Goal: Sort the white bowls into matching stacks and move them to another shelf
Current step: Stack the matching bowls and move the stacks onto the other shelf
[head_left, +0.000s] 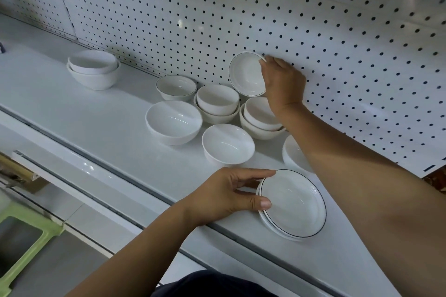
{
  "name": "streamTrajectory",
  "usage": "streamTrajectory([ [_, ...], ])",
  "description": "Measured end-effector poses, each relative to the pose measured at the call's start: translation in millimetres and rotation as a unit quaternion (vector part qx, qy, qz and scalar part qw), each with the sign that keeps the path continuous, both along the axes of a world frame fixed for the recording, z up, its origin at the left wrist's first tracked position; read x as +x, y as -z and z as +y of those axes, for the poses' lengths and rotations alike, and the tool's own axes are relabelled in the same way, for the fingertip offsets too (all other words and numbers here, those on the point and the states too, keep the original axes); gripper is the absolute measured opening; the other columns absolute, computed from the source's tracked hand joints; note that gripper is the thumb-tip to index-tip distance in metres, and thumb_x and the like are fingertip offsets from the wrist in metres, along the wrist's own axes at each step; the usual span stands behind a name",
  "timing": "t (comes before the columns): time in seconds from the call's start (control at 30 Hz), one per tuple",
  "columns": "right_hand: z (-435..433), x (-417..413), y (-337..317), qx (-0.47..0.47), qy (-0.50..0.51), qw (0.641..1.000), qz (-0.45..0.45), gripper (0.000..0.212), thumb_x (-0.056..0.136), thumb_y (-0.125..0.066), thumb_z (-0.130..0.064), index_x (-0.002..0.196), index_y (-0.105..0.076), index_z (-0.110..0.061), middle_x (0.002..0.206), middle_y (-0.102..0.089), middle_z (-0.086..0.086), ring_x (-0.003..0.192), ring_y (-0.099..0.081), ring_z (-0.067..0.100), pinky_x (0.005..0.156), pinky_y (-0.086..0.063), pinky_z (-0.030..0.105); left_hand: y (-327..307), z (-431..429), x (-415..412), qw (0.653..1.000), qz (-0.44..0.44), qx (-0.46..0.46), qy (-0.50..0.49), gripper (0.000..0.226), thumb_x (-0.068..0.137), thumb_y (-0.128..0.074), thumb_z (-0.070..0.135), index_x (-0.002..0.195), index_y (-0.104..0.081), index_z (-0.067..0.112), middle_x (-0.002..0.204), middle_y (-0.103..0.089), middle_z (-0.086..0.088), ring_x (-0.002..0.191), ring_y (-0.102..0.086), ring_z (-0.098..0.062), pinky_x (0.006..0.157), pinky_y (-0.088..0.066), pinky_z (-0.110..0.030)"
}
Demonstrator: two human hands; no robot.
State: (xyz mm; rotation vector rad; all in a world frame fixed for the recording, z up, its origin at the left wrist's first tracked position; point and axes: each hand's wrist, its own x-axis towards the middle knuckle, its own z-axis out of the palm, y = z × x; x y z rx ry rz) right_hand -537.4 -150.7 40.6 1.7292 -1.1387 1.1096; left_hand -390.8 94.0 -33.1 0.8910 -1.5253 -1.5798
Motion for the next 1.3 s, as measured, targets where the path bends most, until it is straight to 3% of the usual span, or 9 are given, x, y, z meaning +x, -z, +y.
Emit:
streamTrajectory([
  [0.13,14,-16,3,0.047,-0.052,0.991,-0.113,0.034,0.102,-0.057,-0.030,0.076,-0.069,-0.012,0.063,-0.064,0.000,0.053,-0.056,0.019,0.047,-0.042,0.025,1,0,1,1.000,-0.004,-0.001,0.006,0.055,0.087,-0.078,0.005,0.137,-0.065,0.025,0.134,-0.069,0.011,0.125,-0.064,-0.011,0.109,-0.051,-0.036],
  [0.27,45,-29,-7,0.084,-0.081,0.973,-0.197,0.044,0.104,-0.058,-0.024,0.063,-0.043,-0.018,0.054,-0.035,-0.007,0.052,-0.028,0.010,0.052,-0.023,0.025,4,-2,2,1.000,-0.026,-0.004,0.003,0.057,0.086,-0.080,0.010,0.137,-0.064,0.028,0.133,-0.070,0.011,0.125,-0.064,-0.011,0.112,-0.049,-0.038],
  [0.4,84,-38,-20,0.144,-0.122,0.934,-0.303,0.053,0.103,-0.057,-0.026,0.058,-0.033,-0.010,0.052,-0.024,-0.001,0.053,-0.022,0.012,0.052,-0.021,0.030,5,-4,3,0.999,-0.034,-0.020,0.015,0.057,0.087,-0.080,0.013,0.138,-0.064,0.031,0.132,-0.070,0.010,0.126,-0.064,-0.012,0.113,-0.048,-0.041],
  [0.6,161,-60,-38,0.264,-0.086,0.882,-0.381,0.058,0.095,-0.064,-0.031,0.051,-0.032,-0.010,0.048,-0.020,-0.001,0.051,-0.028,0.019,0.051,-0.051,0.043,5,-1,5,0.998,-0.024,-0.030,0.059,0.067,0.085,-0.081,0.009,0.142,-0.057,0.033,0.137,-0.065,0.017,0.130,-0.059,-0.007,0.103,-0.051,-0.025],
  [0.7,203,-67,-37,0.341,-0.041,0.835,-0.431,0.058,0.095,-0.066,-0.026,0.047,-0.036,-0.012,0.042,-0.029,-0.006,0.039,-0.034,0.012,0.053,-0.041,0.026,6,-2,6,0.997,-0.042,-0.032,0.050,0.078,0.082,-0.085,0.016,0.148,-0.049,0.035,0.137,-0.064,0.021,0.127,-0.060,-0.001,0.095,-0.052,-0.017],
  [0.93,280,-66,-18,0.365,0.010,0.778,-0.511,0.057,0.096,-0.066,-0.016,0.043,-0.046,-0.012,0.040,-0.052,-0.001,0.030,-0.044,0.002,0.039,-0.030,0.011,10,-2,5,0.996,-0.034,-0.052,0.060,0.068,0.083,-0.083,0.014,0.144,-0.056,0.028,0.133,-0.067,0.018,0.125,-0.061,-0.002,0.099,-0.052,-0.019],
  [1.1,303,-60,4,0.361,0.079,0.768,-0.522,0.044,0.095,-0.066,-0.023,0.062,-0.058,0.005,0.044,-0.058,-0.005,0.039,-0.051,0.002,0.042,-0.033,0.009,9,2,4,0.997,-0.033,-0.062,0.042,0.061,0.082,-0.084,0.019,0.138,-0.062,0.028,0.126,-0.071,0.019,0.116,-0.065,0.003,0.090,-0.052,-0.011],
  [1.17,308,-54,11,0.355,0.101,0.769,-0.522,0.041,0.094,-0.066,-0.026,0.070,-0.065,0.008,0.057,-0.067,0.006,0.050,-0.060,0.010,0.047,-0.039,0.013,8,3,5,0.997,-0.027,-0.061,0.047,0.057,0.083,-0.083,0.016,0.134,-0.062,0.030,0.120,-0.071,0.025,0.112,-0.065,0.007,0.087,-0.051,-0.009],
  [1.3,312,-47,23,0.341,0.137,0.775,-0.514,0.042,0.094,-0.063,-0.031,0.073,-0.067,0.006,0.076,-0.068,0.021,0.071,-0.063,0.031,0.061,-0.044,0.026,11,0,7,0.995,-0.038,-0.063,0.061,0.063,0.078,-0.087,0.023,0.136,-0.062,0.028,0.125,-0.071,0.020,0.118,-0.065,0.001,0.100,-0.053,-0.020],
])
